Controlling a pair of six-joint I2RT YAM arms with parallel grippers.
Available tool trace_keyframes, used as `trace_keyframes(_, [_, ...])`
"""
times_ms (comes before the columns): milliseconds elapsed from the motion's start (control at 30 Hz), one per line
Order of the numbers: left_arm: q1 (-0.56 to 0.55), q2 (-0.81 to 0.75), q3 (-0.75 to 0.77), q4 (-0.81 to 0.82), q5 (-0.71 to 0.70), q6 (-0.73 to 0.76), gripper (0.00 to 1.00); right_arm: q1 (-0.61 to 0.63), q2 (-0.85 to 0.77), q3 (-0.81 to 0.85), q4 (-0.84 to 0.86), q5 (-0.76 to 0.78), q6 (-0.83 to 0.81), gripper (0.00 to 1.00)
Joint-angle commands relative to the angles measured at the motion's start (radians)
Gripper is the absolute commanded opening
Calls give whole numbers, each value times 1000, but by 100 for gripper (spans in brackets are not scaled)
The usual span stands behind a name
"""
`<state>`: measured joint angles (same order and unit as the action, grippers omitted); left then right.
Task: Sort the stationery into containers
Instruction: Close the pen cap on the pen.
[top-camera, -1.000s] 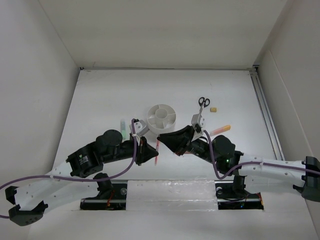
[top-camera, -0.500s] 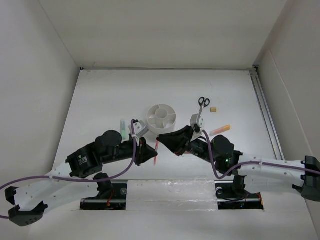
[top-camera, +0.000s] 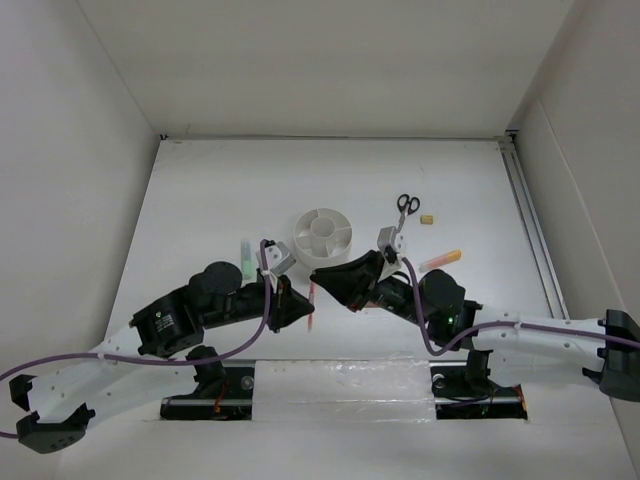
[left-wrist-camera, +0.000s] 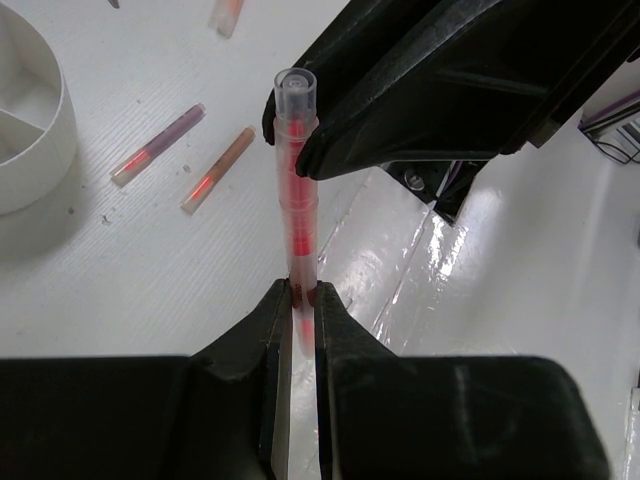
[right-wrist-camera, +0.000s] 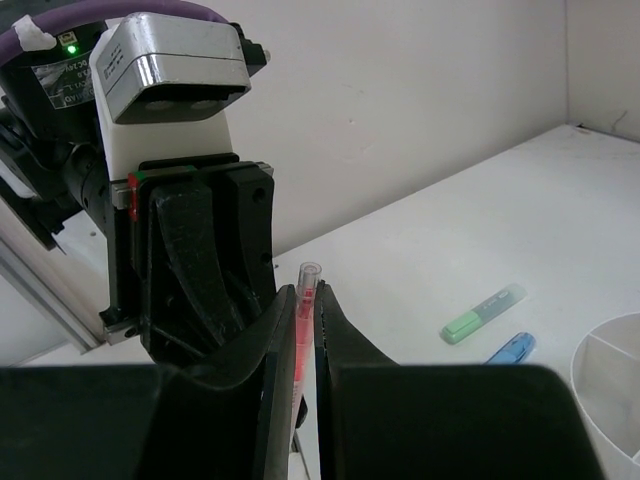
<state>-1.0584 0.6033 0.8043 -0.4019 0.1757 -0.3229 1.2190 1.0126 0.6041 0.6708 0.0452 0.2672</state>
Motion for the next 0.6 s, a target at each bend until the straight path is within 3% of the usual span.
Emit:
trace_keyframes(0, [6, -42, 32, 245, -7, -1, 0, 22, 35, -6, -162, -64, -3, 4])
trace_keyframes(167, [6, -42, 32, 245, -7, -1, 0, 22, 44, -6, -162, -54, -3, 12])
trace_keyframes(233, [6, -42, 32, 245, -7, -1, 0, 22, 44, -6, -162, -45, -3, 21])
trace_keyframes(400, [6, -42, 32, 245, -7, -1, 0, 22, 35, -6, -162, -45, 6, 26])
trace_keyframes(567, [6, -42, 32, 245, -7, -1, 0, 22, 26, -6, -152, -45, 6, 45])
